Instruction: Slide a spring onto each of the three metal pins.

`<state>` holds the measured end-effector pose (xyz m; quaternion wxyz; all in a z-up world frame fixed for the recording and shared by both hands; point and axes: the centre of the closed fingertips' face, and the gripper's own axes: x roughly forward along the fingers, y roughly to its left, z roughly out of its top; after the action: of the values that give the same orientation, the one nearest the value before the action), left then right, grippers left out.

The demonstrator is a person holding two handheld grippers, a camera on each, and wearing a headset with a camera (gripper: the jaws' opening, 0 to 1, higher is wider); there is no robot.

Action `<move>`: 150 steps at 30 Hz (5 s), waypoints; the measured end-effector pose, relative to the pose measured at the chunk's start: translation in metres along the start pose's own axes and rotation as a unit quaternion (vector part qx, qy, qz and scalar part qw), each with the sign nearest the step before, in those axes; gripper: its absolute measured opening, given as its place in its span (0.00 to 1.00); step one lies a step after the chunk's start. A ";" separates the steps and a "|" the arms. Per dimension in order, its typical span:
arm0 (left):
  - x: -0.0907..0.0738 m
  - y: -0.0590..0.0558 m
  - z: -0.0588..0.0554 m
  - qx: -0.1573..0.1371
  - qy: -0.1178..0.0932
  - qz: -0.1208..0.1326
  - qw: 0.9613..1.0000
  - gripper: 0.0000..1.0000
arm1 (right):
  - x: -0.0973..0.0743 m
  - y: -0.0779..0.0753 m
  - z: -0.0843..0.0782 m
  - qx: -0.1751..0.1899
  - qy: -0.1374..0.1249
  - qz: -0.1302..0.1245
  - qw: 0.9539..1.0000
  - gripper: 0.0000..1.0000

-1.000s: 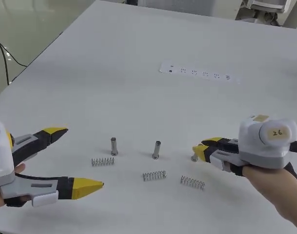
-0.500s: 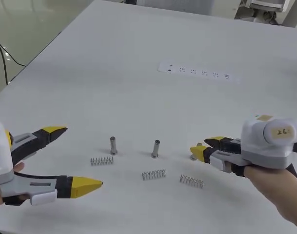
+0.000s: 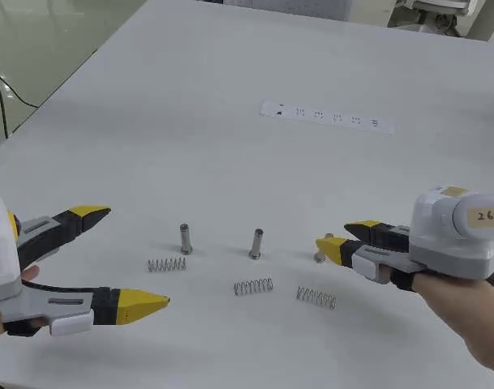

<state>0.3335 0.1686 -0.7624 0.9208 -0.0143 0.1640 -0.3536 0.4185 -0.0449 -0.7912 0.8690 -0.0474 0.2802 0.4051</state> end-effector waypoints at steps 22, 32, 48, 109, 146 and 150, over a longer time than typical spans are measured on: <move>0.002 0.003 0.002 0.004 0.002 -0.002 1.000 0.97 | -0.018 0.016 -0.028 -0.068 0.059 0.051 0.995 0.33; -0.001 0.003 0.000 0.002 0.005 0.001 1.000 0.97 | -0.011 0.038 -0.047 -0.173 0.123 0.108 0.971 0.31; -0.002 -0.002 -0.005 0.019 0.019 -0.003 1.000 0.97 | -0.002 0.045 -0.075 -0.283 0.198 0.143 0.927 0.21; 0.004 -0.048 0.000 0.010 0.034 -0.111 0.993 0.60 | -0.034 0.076 -0.037 -0.359 0.161 0.170 0.903 0.08; 0.091 -0.131 0.009 0.080 0.054 -0.279 0.955 0.22 | -0.033 0.118 -0.020 -0.375 0.134 0.197 0.896 0.08; 0.093 -0.136 0.010 0.084 0.051 -0.285 0.953 0.18 | -0.032 0.118 -0.017 -0.371 0.129 0.196 0.898 0.08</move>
<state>0.3139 0.0049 -0.7609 0.7700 0.0353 0.1690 -0.6142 0.3081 0.0069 -0.7715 0.6476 -0.3626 0.2227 0.6321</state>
